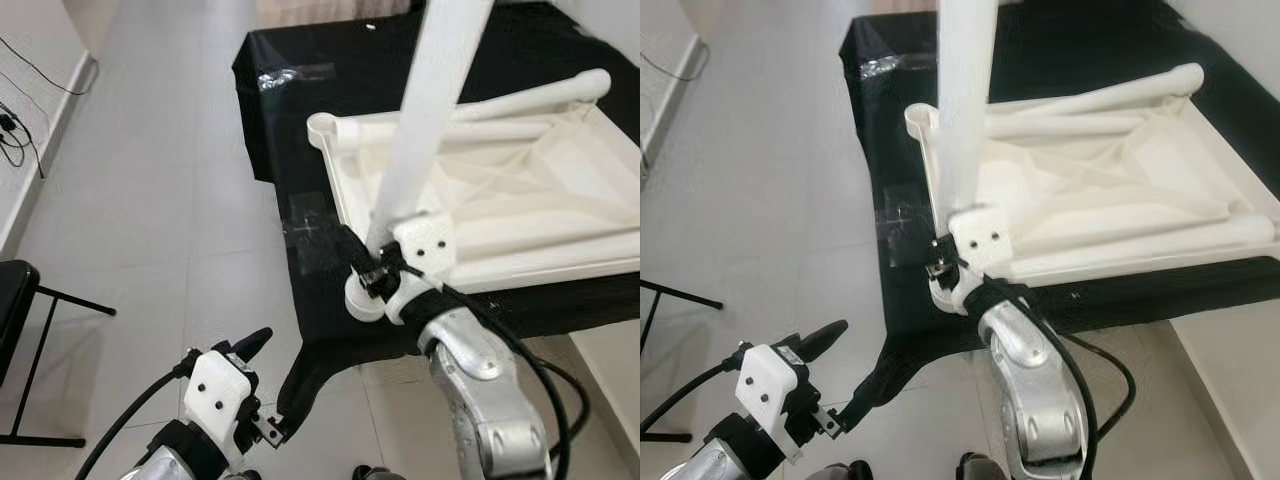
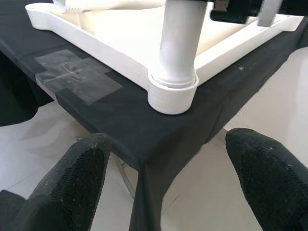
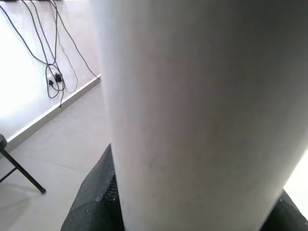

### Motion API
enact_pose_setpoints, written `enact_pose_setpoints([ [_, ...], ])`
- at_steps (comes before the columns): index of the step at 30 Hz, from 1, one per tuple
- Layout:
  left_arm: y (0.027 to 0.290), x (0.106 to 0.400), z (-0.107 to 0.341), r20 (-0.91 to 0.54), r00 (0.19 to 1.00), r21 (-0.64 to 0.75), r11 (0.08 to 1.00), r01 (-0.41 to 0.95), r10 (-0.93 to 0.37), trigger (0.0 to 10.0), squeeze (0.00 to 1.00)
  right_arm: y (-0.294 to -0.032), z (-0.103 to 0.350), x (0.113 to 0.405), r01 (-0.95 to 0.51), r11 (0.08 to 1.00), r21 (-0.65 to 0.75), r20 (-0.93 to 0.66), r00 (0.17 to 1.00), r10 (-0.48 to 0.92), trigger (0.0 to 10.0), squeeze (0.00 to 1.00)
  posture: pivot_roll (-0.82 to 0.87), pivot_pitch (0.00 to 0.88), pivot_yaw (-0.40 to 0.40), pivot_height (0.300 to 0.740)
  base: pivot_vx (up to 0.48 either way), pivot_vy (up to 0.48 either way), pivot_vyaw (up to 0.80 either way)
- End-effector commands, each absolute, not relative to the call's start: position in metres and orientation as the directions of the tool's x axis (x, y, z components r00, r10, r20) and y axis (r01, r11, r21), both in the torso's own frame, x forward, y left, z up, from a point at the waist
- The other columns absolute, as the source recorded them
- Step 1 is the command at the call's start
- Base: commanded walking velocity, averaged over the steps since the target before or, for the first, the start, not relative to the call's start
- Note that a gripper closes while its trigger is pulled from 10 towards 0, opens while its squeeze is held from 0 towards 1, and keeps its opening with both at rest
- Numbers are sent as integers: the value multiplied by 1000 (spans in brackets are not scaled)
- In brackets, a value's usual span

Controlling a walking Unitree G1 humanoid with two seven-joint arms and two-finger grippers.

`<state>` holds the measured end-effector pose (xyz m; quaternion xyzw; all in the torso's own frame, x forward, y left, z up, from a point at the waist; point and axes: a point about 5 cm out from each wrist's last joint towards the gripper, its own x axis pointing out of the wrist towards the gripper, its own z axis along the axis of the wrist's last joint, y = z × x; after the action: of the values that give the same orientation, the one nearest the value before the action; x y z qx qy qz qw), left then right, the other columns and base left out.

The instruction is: Building children table

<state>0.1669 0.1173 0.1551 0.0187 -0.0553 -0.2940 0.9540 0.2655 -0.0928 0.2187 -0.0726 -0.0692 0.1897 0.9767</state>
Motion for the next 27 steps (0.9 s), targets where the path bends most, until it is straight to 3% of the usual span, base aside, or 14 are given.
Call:
enact_pose_setpoints([
  [1, 119, 167, 150, 82, 828, 56, 832, 551, -554, 10000, 0, -98, 194, 274, -342, 927, -155, -25, 939, 342, 0, 0, -94, 201, 0, 740, 0, 0, 0],
  [3, 120, 168, 150, 83, 830, 59, 834, 548, -551, 10000, 0, -95, 197, 278, -349, 925, -152, -11, 936, 351, 0, 0, -81, 204, 1, 740, 0, 0, 0],
  [4, 121, 169, 151, 84, 835, 64, 839, 540, -544, 10000, 0, -93, 200, 281, -360, 920, -157, -1, 931, 365, 10000, 0, -76, 206, 1, 740, 0, 0, 0],
  [6, 122, 170, 151, 85, 839, 68, 843, 533, -538, 10000, 0, -90, 201, 282, -392, 907, -157, 12, 917, 398, 10000, 0, -76, 206, 1, 740, 0, 0, 0],
  [7, 122, 171, 151, 86, 842, 75, 846, 528, -533, 10000, 0, -88, 204, 282, -434, 891, -132, 29, 897, 441, 10000, 1000, -57, 198, 2, 740, 0, 0, 0],
  [15, 124, 172, 151, 88, 845, 83, 849, 522, -528, 10000, 0, -81, 217, 280, -669, 733, -123, 68, 732, 678, 10000, 1000, -31, 202, 7, 740, 0, 0, 0],
  [16, 122, 170, 152, 84, 837, 88, 840, 535, -542, 10000, 0, -84, 221, 287, -805, 563, -186, 19, 570, 822, 10000, 298, -6, 209, -1, 740, 0, 0, 0],
  [17, 122, 170, 152, 84, 837, 88, 840, 535, -542, 10000, 0, -84, 221, 287, -805, 563, -186, 19, 570, 822, 10000, 298, -6, 209, -1, 740, 0, 0, 0],
  [18, 120, 168, 152, 77, 827, 93, 830, 550, -557, 10000, 0, -87, 226, 294, -861, 463, -208, -3, 474, 880, 10000, 0, -1, 214, -3, 740, 0, 0, 0],
  [22, 117, 162, 153, 71, 818, 99, 820, 563, -570, 10000, 0, -86, 236, 308, -897, 380, -227, -8, 392, 920, 10000, 0, 21, 228, -7, 740, 0, 0, 0],
  [27, 117, 157, 154, 67, 817, 100, 819, 565, -572, 10000, 0, -87, 249, 324, -908, 358, -219, 19, 363, 931, 10000, 0, 42, 248, -15, 740, 0, 0, 0],
])
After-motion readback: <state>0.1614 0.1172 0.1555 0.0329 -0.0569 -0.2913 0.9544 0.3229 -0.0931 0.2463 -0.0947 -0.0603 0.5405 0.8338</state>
